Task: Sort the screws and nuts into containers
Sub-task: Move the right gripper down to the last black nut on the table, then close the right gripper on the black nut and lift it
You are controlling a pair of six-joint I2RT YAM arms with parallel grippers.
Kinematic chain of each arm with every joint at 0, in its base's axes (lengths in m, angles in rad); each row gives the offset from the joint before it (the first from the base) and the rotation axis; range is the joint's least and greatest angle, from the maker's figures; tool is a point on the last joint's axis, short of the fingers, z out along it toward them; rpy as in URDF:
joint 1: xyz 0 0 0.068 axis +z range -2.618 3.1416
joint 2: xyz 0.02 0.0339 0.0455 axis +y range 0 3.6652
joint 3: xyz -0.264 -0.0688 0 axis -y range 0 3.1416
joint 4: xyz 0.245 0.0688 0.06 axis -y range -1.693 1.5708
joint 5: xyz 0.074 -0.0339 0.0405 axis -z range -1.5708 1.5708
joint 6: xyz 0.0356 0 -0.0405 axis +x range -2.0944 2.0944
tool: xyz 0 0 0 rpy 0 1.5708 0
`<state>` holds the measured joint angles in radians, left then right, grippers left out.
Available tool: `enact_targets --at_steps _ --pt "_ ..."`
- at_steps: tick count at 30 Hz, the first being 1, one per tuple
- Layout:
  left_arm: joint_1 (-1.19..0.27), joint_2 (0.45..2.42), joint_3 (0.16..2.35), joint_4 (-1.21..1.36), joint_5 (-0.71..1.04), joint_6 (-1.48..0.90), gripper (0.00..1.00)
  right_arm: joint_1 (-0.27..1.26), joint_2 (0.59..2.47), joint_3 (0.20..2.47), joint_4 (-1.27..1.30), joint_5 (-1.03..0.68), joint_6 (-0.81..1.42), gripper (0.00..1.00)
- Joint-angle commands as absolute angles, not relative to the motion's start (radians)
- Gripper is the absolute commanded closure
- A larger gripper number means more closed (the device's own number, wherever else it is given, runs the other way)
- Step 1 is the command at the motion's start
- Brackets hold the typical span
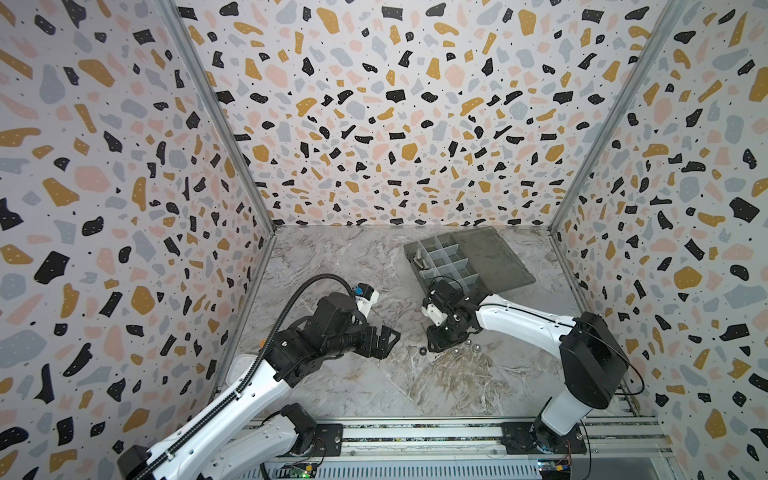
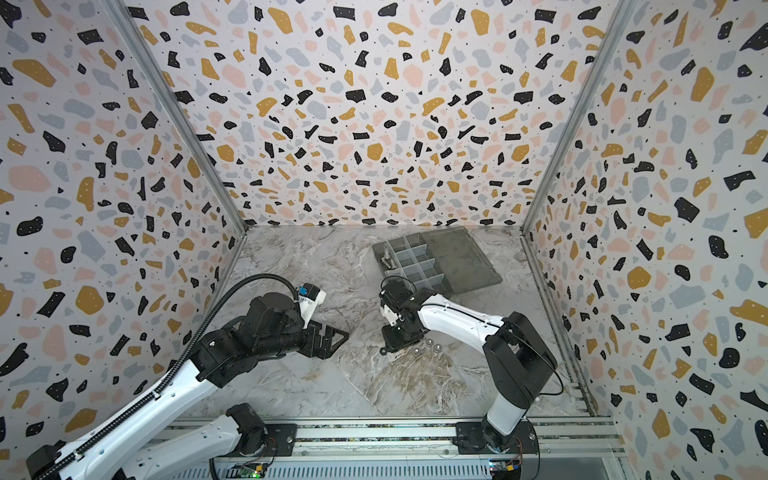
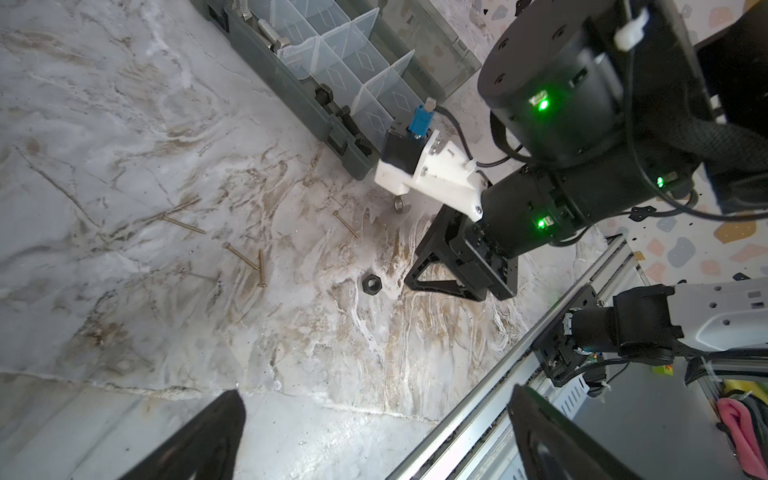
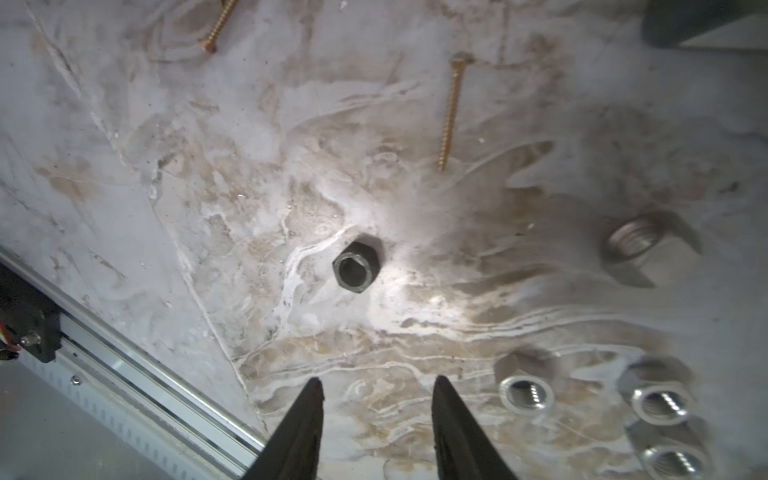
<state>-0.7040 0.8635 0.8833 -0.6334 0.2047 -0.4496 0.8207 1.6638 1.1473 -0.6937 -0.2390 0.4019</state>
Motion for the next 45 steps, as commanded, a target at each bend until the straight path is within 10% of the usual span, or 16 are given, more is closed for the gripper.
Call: enact_targets --at_steps 1,35,45 --pt "-0.712 0.812 0.872 -0.620 0.228 -0.480 0.00 0.856 1.674 1.136 -0.641 -0.226 0.474 0.55" --pt "-0.712 0.694 0.870 -0.693 0.244 -0.386 0.00 0.885 1.846 1.190 -0.588 -0.134 0.517 0.56" --pt "-0.712 0.676 0.843 -0.703 0.245 -0.361 0.00 0.899 1.879 1.217 -0.609 -0.122 0.525 0.71"
